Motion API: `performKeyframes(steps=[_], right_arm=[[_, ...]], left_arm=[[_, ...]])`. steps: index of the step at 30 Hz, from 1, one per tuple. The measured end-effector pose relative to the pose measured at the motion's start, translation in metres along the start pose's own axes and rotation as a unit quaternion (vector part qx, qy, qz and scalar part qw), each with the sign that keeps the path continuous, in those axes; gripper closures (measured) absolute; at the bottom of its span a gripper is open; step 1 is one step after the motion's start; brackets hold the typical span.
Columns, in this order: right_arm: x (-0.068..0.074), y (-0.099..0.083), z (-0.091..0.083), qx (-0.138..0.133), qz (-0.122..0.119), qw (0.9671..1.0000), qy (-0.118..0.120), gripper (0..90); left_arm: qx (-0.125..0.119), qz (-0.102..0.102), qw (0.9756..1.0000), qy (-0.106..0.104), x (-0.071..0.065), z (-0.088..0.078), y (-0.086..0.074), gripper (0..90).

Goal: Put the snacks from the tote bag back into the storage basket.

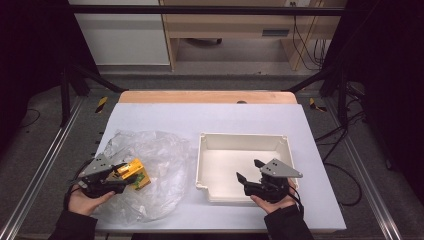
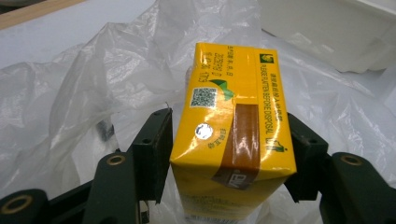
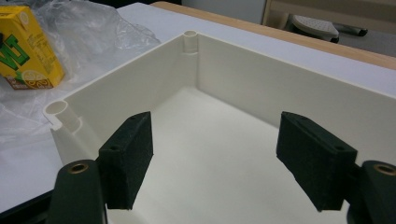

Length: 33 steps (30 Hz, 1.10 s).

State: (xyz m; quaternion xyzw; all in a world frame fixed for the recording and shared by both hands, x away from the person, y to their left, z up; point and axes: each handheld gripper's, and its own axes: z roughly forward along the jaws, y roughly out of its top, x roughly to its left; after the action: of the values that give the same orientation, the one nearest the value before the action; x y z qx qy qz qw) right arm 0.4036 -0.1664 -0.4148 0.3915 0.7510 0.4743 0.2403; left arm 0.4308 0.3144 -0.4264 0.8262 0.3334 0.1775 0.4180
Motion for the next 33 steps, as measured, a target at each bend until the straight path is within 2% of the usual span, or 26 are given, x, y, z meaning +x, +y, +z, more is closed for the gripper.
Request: performKeyframes(steps=[7, 15, 22, 33], right_arm=[[-0.0009, -0.0009, 0.001, 0.003, -0.001, 1.0, 0.001, 27.3], [-0.0007, -0.0012, 0.0017, 0.002, -0.001, 1.0, 0.001, 27.5], [-0.0019, -0.0019, 0.0016, 0.003, 0.001, 1.0, -0.001, 27.5], [-0.004, -0.0031, 0.0021, 0.004, 0.006, 1.0, -0.005, 24.2]], left_arm=[[0.015, 0.003, 0.9999, -0.001, -0.0013, 0.0092, -0.0003, 45.7], [0.02, 0.009, 0.9997, 0.002, -0.002, 0.0082, 0.0008, 49.5], [0.022, 0.012, 0.9997, 0.007, -0.0032, 0.008, 0.0014, 50.3], [0.015, 0.004, 0.9998, 0.016, -0.0048, 0.0032, 0.0033, 50.5]])
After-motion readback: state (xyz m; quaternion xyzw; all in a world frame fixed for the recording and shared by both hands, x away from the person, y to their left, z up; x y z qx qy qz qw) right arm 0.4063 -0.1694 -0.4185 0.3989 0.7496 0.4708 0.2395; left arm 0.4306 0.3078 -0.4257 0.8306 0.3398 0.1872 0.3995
